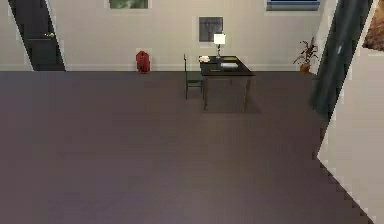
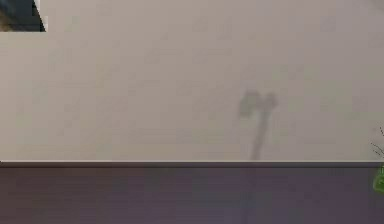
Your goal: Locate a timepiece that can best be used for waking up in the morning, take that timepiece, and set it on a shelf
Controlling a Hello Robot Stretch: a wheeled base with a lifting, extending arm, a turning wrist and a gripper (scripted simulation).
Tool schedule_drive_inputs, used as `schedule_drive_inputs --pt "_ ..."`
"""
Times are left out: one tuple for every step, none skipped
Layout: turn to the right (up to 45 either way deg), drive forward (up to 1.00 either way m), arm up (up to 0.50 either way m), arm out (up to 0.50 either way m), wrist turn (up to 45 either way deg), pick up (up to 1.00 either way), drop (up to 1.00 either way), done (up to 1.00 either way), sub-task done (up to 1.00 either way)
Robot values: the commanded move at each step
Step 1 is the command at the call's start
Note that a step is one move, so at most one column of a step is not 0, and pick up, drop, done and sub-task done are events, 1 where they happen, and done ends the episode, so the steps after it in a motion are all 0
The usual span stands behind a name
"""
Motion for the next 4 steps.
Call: schedule_drive_inputs --pt "18.0 0.00 0.00 0.00 0.0 0.00 0.00 0.00 0.00" --pt "0.0 1.00 0.00 0.00 0.0 0.00 0.00 0.00 0.00" --pt "0.0 1.00 0.00 0.00 0.0 0.00 0.00 0.00 0.00" --pt "12.0 0.00 0.00 0.00 0.0 0.00 0.00 0.00 0.00"
